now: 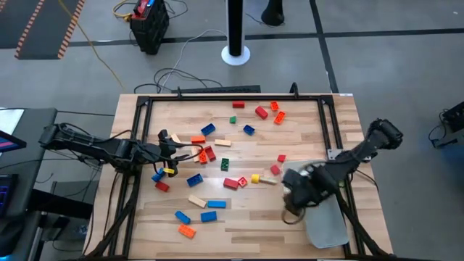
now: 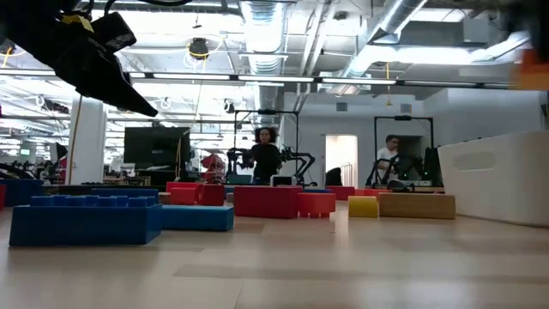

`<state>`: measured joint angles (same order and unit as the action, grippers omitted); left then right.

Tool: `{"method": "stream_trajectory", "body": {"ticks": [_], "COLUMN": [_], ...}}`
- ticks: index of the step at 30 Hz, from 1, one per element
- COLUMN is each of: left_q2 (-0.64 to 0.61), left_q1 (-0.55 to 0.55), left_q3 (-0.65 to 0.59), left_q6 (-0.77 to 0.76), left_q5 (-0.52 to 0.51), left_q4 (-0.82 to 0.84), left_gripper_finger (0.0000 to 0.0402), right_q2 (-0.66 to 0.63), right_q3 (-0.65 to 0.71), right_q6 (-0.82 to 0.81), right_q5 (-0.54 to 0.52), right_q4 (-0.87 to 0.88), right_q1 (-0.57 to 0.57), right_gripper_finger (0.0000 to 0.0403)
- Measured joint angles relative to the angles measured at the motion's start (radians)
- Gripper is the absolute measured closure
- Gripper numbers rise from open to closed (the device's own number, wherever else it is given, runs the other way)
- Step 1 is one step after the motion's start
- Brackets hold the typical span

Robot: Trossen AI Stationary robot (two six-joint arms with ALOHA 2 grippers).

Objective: Sort blocks by size
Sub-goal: Put the 4 stud yellow game piece into the gray bin, then put the half circle yellow block into the gray bin

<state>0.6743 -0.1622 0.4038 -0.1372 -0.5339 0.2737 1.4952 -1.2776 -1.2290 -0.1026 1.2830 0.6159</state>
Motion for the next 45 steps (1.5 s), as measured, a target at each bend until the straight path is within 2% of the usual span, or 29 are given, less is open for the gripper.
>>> {"method": "stream_trajectory", "body": {"ticks": [4, 10, 16, 19, 21, 25, 29, 33, 36, 40, 45], "left_q2": [0.000, 0.000, 0.000, 0.000, 0.000, 0.000, 0.000, 0.000, 0.000, 0.000, 0.000], "left_q1": [0.000, 0.000, 0.000, 0.000, 0.000, 0.000, 0.000, 0.000, 0.000, 0.000, 0.000], "left_q3": [0.000, 0.000, 0.000, 0.000, 0.000, 0.000, 0.000, 0.000, 0.000, 0.000, 0.000], "left_q6": [0.001, 0.002, 0.019, 0.018, 0.012, -0.007, -0.033, -0.050, -0.059, -0.069, -0.069], "left_q5": [0.000, 0.000, 0.012, 0.041, 0.068, 0.082, 0.082, 0.082, 0.081, 0.082, 0.082], "left_q4": [-0.002, -0.022, -0.049, -0.047, -0.047, -0.058, -0.066, -0.064, -0.063, -0.053, -0.053], "left_gripper_finger": [0.0213, 0.0213, 0.0213, 0.0213, 0.0213, 0.0213, 0.0213, 0.0213, 0.0213, 0.0213, 0.0213], "right_q2": [-0.002, -0.002, -0.005, -0.005, -0.005, -0.003, -0.003, 0.056, 0.146, 0.286, 0.430], "right_q3": [0.059, 0.146, 0.125, 0.075, 0.039, -0.017, -0.010, -0.003, -0.002, -0.055, -0.173], "right_q6": [-0.189, -0.381, -0.417, -0.374, -0.314, -0.107, 0.169, 0.478, 0.652, 0.822, 1.003], "right_q5": [0.102, 0.117, 0.231, 0.241, 0.189, -0.026, -0.129, -0.139, -0.117, -0.038, -0.020], "right_q4": [-0.023, -0.012, 0.011, 0.013, 0.019, -0.006, -0.177, -0.376, -0.444, -0.431, -0.353], "right_q1": [0.103, 0.187, 0.160, 0.120, 0.084, -0.025, -0.160, -0.280, -0.342, -0.403, -0.424], "right_gripper_finger": [0.0311, 0.0275, 0.0212, 0.0191, 0.0186, 0.0190, 0.0192, 0.0184, 0.0172, 0.0154, 0.0138]}}
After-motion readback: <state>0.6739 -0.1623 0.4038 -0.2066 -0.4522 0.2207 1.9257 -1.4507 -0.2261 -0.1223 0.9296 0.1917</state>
